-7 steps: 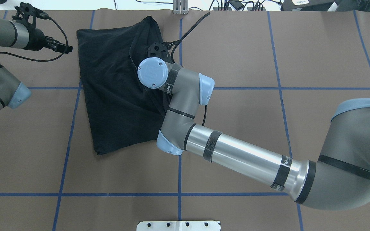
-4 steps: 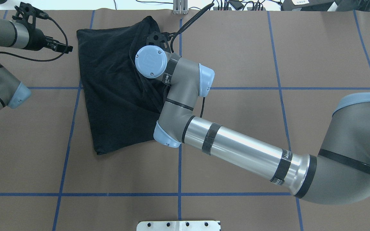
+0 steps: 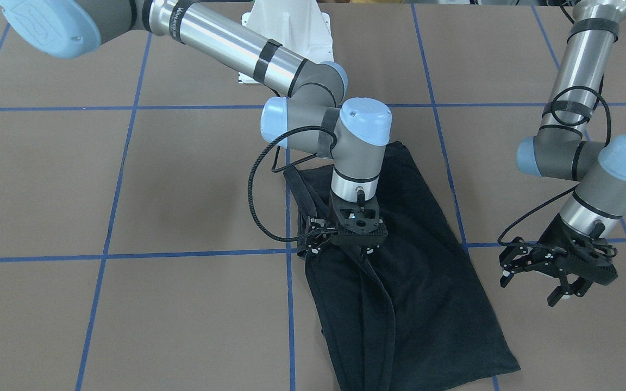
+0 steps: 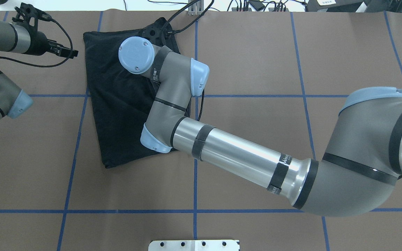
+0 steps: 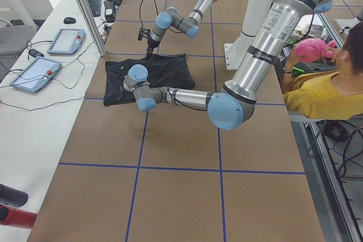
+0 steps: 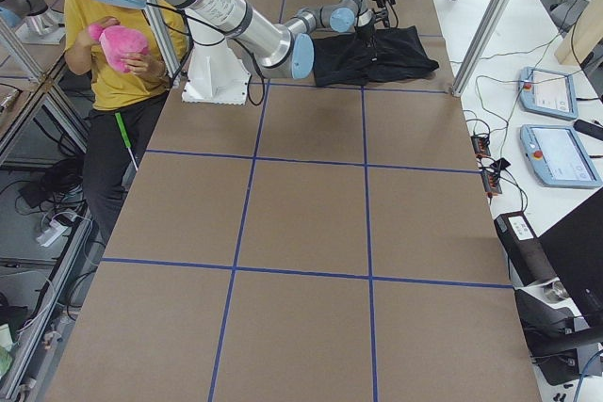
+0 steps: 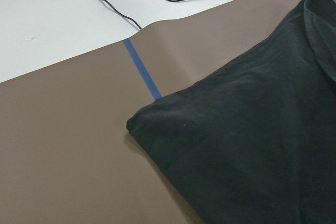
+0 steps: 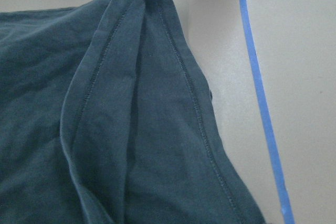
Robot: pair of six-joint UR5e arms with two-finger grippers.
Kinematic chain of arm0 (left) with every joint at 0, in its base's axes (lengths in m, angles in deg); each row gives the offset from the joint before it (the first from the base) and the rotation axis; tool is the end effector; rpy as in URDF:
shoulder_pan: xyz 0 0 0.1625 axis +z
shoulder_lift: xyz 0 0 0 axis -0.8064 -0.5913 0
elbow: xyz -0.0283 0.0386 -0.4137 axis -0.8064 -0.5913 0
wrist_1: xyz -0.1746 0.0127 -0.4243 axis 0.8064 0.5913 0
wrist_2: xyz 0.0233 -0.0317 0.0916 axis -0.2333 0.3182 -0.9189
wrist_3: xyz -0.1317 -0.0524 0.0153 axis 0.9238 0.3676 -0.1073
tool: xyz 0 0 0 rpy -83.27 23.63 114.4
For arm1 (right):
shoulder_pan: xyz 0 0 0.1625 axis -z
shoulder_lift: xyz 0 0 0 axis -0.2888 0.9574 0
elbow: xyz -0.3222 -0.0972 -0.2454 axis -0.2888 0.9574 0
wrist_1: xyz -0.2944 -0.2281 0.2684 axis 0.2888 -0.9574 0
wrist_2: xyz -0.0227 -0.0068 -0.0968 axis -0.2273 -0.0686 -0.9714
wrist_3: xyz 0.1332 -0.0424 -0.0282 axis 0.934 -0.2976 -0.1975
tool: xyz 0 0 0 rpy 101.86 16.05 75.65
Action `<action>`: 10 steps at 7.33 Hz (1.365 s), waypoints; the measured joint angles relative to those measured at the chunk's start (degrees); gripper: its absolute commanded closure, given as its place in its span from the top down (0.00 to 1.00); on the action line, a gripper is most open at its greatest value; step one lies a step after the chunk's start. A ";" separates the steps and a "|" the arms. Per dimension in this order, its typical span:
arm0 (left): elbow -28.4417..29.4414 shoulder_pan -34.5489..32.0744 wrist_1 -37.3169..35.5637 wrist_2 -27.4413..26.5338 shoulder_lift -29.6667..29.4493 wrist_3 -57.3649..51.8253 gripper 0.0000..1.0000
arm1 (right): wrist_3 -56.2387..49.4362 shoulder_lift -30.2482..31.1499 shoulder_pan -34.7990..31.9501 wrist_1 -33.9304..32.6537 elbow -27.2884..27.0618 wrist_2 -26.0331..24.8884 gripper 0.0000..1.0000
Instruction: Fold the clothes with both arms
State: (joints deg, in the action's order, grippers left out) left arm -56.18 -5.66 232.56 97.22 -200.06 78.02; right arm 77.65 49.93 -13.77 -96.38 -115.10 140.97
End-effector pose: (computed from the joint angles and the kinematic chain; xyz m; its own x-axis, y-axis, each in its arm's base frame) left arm 0.3346 -0.7183 0.4988 0.6499 0.4380 -0.6211 0.1223 0.7463 0.6543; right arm -0.7564 -0.6169 0.0890 0.7697 0.0399 0.6371 -0.3074 0.8979 0.3151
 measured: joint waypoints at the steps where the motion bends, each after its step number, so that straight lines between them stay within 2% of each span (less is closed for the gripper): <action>1: -0.03 0.00 0.00 0.02 0.20 -0.04 1.00 | 0.47 -2.64 0.72 0.09 3.80 -0.25 0.66; 4: 0.03 -0.08 0.30 0.03 0.42 0.01 1.00 | 0.65 -6.78 2.30 4.04 12.10 -1.07 0.53; 5: 0.01 -0.12 0.38 0.03 0.69 0.00 1.00 | 0.60 -7.09 2.50 6.76 13.99 -1.20 0.33; 6: -0.09 -0.15 0.70 0.01 1.24 -0.02 1.00 | 0.40 -7.22 2.54 8.58 15.13 -1.26 0.09; 7: -0.19 -0.16 1.13 -0.01 1.71 0.00 1.00 | 0.13 -7.29 2.54 9.31 15.61 -1.28 0.00; 10: -0.42 -0.18 1.54 0.03 2.35 0.02 1.00 | -0.72 -7.46 2.35 9.60 15.72 -1.26 0.00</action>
State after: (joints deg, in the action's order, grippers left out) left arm -56.60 -5.84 234.10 97.24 -197.70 78.04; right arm 76.93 42.47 -11.43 -86.77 -99.39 139.71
